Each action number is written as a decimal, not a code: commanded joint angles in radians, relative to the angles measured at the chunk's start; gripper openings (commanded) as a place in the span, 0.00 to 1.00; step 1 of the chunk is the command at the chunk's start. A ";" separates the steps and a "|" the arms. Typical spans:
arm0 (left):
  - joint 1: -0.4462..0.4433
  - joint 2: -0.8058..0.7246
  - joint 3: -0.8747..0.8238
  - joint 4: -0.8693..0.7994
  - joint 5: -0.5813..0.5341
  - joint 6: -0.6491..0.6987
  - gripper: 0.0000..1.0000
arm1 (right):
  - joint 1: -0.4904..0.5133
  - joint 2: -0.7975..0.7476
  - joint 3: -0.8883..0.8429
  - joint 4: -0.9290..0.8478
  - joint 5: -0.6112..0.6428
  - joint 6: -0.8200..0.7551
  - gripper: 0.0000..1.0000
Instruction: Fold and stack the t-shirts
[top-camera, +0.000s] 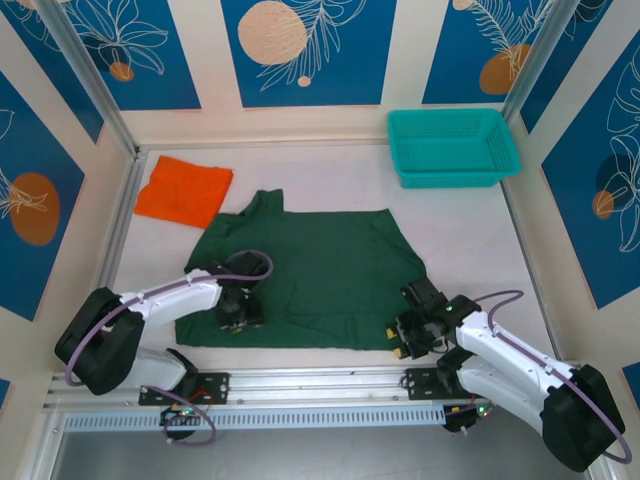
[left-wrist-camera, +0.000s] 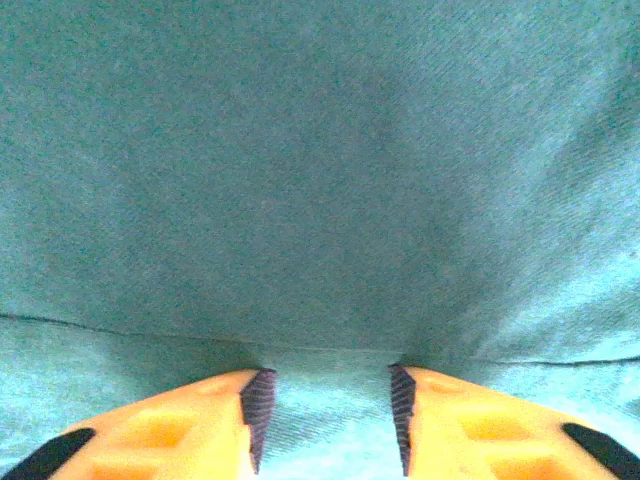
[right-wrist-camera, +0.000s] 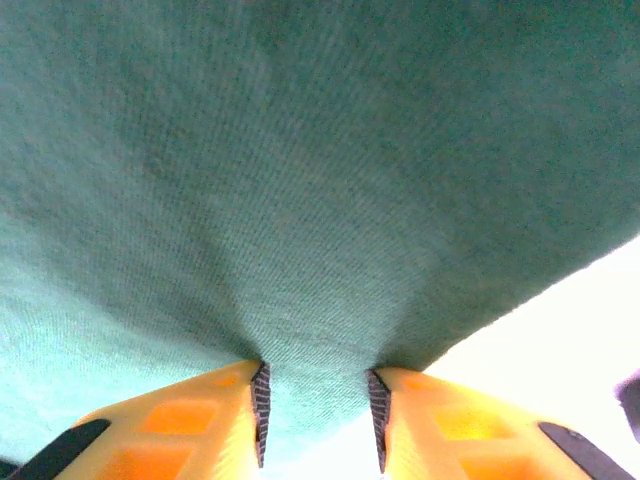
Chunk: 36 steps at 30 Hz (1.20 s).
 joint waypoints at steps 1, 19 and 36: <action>-0.011 -0.016 0.022 -0.218 -0.022 -0.025 0.46 | 0.015 -0.010 0.058 -0.286 0.108 0.030 0.40; 0.389 0.348 0.938 -0.366 0.019 0.081 0.71 | -0.226 0.783 0.989 -0.210 0.276 -0.893 0.57; 0.373 0.367 0.679 -0.302 0.083 0.213 0.78 | -0.147 1.314 1.446 -0.240 0.416 -1.091 0.43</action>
